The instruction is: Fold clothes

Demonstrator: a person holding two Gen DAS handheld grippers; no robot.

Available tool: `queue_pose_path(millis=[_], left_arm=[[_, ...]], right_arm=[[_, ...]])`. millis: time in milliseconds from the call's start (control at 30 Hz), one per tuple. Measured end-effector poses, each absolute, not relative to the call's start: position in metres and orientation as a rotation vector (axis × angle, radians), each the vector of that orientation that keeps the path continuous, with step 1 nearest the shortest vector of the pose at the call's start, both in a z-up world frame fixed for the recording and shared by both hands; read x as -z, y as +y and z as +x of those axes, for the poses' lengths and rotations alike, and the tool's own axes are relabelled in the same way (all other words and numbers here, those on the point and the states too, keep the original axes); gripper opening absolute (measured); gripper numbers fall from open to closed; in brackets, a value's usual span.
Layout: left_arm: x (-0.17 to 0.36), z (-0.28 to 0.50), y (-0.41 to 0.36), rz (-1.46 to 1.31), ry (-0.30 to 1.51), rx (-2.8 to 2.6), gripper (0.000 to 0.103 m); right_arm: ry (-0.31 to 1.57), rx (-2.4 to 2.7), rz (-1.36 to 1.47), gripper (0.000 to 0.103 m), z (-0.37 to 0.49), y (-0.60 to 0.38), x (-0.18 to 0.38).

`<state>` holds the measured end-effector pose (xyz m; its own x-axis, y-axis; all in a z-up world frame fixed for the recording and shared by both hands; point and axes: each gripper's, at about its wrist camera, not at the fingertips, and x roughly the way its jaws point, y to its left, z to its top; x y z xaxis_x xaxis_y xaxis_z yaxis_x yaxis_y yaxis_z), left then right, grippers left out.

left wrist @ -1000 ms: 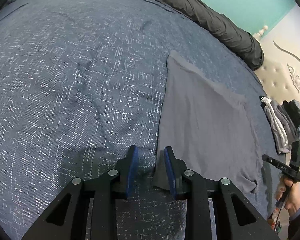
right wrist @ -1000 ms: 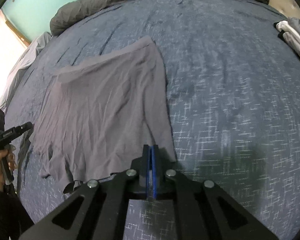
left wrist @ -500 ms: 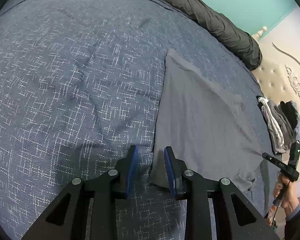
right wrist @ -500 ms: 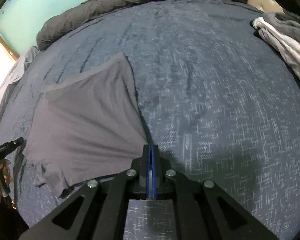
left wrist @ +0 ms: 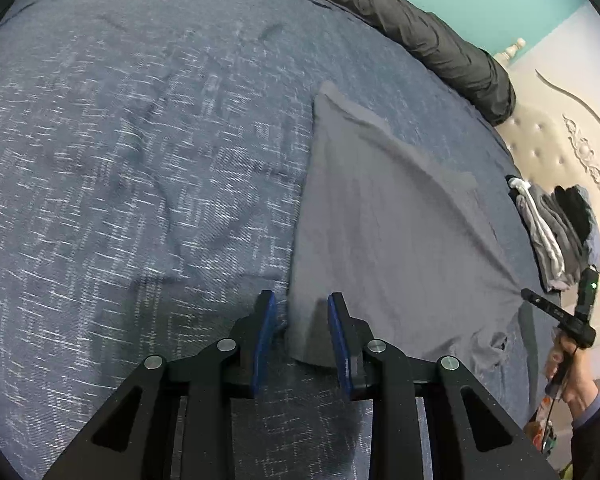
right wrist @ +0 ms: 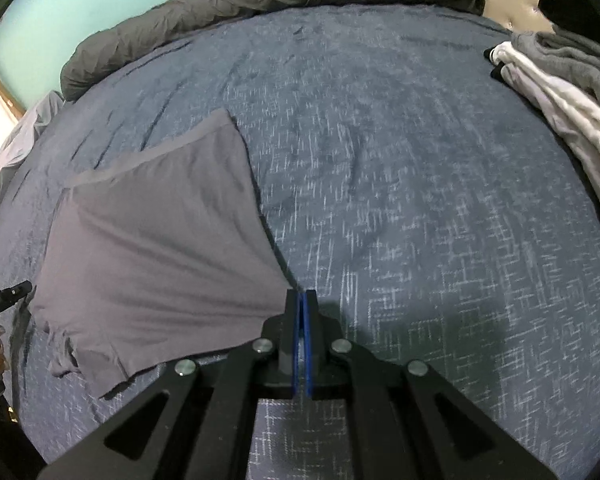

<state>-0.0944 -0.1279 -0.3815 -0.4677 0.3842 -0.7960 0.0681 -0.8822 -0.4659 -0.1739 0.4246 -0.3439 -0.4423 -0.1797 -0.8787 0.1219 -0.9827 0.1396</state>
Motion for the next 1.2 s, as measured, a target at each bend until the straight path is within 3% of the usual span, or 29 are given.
queue_pose_path(millis=[33, 533, 800, 967, 1033, 1133, 1200], left_arm=[[0.383, -0.094, -0.125, -1.505, -0.650, -2.447, 0.002], [0.376, -0.094, -0.145, -1.480, -0.706, -2.478, 0.001], [0.373, -0.095, -0.151, -1.477, -0.683, -2.501, 0.001], [0.380, -0.102, -0.151, -1.516, -0.692, -2.490, 0.002], [0.379, -0.107, -0.153, -1.520, -0.700, -2.505, 0.008], [0.372, -0.121, -0.160, -1.480, -0.740, -2.540, 0.027], [0.367, -0.135, -0.163, -1.442, -0.759, -2.562, 0.029]], right_arm=[[-0.097, 2.519, 1.557, 0.001, -0.173, 0.426, 0.347], [-0.246, 2.415, 1.599, 0.002, -0.181, 0.433, 0.357], [-0.270, 2.458, 1.560, 0.010, -0.191, 0.440, 0.336], [-0.226, 2.464, 1.508, 0.022, -0.220, 0.423, 0.324], [-0.200, 2.454, 1.488, 0.023, -0.235, 0.412, 0.320], [-0.148, 2.445, 1.476, 0.023, -0.256, 0.396, 0.320], [-0.143, 2.442, 1.462, 0.024, -0.270, 0.388, 0.322]])
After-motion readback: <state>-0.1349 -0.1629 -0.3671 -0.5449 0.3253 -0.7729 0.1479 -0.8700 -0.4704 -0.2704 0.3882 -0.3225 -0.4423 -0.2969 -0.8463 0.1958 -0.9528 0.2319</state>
